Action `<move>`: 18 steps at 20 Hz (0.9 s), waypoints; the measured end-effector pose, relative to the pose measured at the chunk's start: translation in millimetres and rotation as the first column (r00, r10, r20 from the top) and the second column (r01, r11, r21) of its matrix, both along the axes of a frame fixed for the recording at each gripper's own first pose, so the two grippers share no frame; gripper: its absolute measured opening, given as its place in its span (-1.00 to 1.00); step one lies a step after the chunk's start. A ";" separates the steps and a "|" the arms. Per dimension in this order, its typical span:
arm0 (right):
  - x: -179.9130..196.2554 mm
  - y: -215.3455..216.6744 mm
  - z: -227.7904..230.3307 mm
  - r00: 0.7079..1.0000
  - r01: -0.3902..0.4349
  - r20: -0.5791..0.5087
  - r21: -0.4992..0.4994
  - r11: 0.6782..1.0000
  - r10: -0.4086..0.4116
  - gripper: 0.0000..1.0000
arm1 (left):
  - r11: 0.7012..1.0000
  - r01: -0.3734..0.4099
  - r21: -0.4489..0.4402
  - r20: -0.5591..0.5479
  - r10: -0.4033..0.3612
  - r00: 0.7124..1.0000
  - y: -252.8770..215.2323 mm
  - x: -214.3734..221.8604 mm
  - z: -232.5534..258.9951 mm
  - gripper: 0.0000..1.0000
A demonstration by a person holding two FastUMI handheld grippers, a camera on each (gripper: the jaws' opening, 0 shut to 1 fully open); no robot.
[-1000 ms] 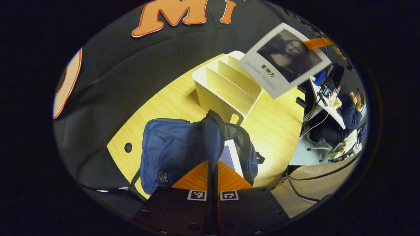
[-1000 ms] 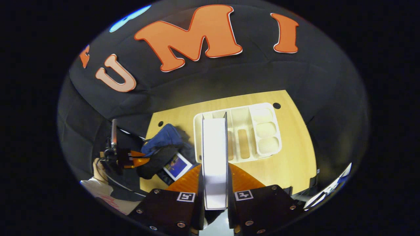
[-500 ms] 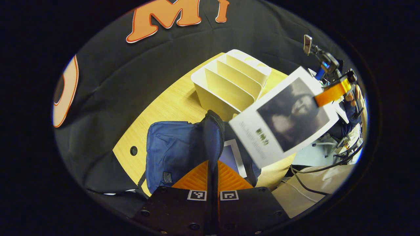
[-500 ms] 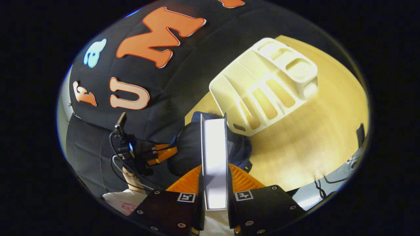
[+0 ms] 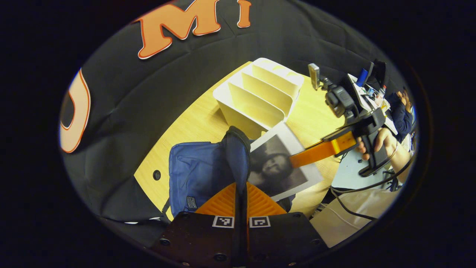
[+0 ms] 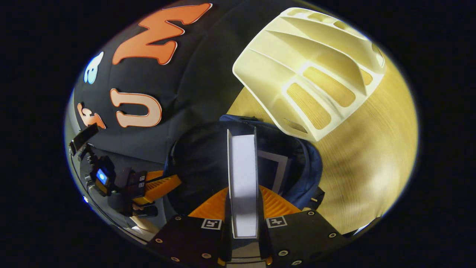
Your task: Open the schoolbag, grab two books from the bookshelf and put them into the schoolbag.
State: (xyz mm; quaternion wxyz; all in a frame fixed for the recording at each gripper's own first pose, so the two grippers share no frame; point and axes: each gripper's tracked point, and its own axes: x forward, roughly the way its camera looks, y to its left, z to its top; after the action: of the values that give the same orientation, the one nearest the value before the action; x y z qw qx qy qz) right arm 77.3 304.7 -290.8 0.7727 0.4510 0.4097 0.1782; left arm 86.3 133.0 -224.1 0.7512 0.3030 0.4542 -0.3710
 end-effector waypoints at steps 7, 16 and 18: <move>26.9 62.1 -14.2 0.997 0.077 0.017 0.043 0.996 -0.078 -0.43 | 1.000 0.011 0.017 0.045 -0.012 0.999 -5.2 4.4 10.7 -0.99; 13.8 58.0 -31.1 0.999 0.009 -0.052 -0.143 0.990 -0.016 0.53 | 0.999 -0.036 0.022 0.031 0.035 0.999 5.0 5.8 5.4 -0.99; 10.2 51.3 -26.3 0.998 0.008 -0.059 -0.133 0.991 -0.016 0.94 | 0.999 -0.039 0.018 0.033 0.038 0.999 4.5 6.8 6.0 -0.99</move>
State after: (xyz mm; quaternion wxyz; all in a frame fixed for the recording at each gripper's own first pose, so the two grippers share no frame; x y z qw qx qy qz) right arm 87.5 356.0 -317.2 0.7893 0.4063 0.4409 0.1324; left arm 93.1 137.5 -218.1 0.7626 0.3072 0.4511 -0.3472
